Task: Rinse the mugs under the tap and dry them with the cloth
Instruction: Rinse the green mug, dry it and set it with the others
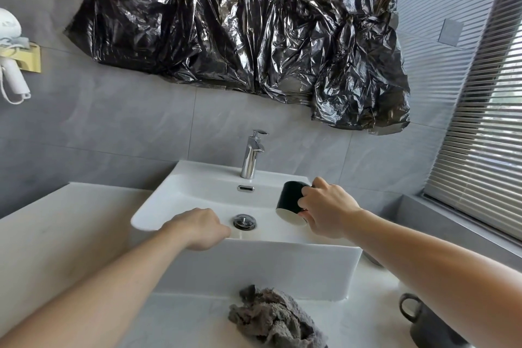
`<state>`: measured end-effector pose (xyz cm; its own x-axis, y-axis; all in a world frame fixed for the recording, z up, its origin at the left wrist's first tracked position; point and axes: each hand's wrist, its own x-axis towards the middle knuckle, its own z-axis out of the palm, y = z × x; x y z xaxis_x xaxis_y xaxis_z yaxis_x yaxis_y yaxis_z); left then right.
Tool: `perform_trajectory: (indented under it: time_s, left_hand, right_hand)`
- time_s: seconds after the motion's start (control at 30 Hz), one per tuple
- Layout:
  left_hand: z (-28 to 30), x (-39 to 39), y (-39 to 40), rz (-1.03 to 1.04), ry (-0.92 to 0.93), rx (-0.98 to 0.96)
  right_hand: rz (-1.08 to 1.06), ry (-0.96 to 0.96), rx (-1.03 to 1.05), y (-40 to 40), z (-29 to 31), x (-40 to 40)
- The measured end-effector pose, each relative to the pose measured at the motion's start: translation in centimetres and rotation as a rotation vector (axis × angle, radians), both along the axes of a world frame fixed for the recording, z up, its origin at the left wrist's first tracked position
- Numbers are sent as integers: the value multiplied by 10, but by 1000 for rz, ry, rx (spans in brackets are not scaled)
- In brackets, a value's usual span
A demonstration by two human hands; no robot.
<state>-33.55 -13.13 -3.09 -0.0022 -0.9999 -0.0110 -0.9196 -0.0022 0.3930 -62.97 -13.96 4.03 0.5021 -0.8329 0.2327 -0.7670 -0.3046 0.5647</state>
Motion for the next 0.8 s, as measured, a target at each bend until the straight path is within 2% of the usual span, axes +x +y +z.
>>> perform_trajectory:
  time_s: [0.07, 0.17, 0.33, 0.4, 0.5, 0.63, 0.8]
  left_hand:
    - [1, -1, 2, 6, 7, 6]
    - [1, 0, 2, 20, 20, -47]
    - [0, 0, 8, -16, 114, -198]
    - [4, 0, 13, -82, 226, -246]
    - [15, 3, 23, -188, 491, -286]
    - [44, -5, 38, -318, 626, -319]
    - [77, -24, 52, -558, 801, -150]
  right_hand:
    - [0, -61, 7, 0, -1, -1]
    - [-4, -291, 20, 1, 0, -2]
    - [13, -957, 110, 10, 2, -2]
    - [52, -1203, 224, 17, 6, -1]
    - [137, -1510, 491, 24, 11, 3]
    - [191, -1631, 772, 34, 13, 17]
    - [250, -1670, 1064, 49, 13, 33]
